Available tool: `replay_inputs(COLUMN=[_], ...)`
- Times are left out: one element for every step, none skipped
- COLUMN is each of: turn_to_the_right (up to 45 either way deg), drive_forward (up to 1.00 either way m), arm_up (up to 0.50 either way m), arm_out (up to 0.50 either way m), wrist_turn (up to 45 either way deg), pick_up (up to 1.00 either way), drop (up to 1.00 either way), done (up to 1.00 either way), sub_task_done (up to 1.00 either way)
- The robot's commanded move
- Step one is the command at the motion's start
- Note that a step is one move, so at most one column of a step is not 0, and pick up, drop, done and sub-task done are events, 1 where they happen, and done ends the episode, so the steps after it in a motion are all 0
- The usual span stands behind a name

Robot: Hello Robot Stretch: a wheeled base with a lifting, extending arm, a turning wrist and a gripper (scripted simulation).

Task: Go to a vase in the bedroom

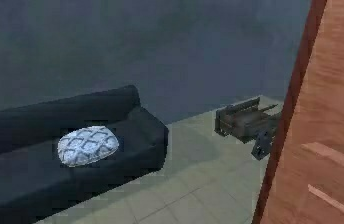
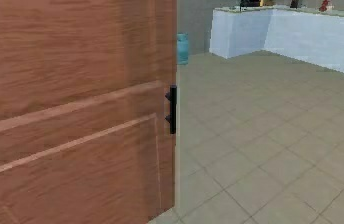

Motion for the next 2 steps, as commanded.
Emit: replay_inputs(turn_to_the_right=[-30.0,0.0], drive_forward=[0.00,0.45], arm_up=[0.00,0.00], arm_out=[0.00,0.00], wrist_turn=[0.0,0.0], pick_up=[0.00,0.00], drop=[0.00,0.00], done=[0.00,0.00], sub_task_done=[0.00,0.00])
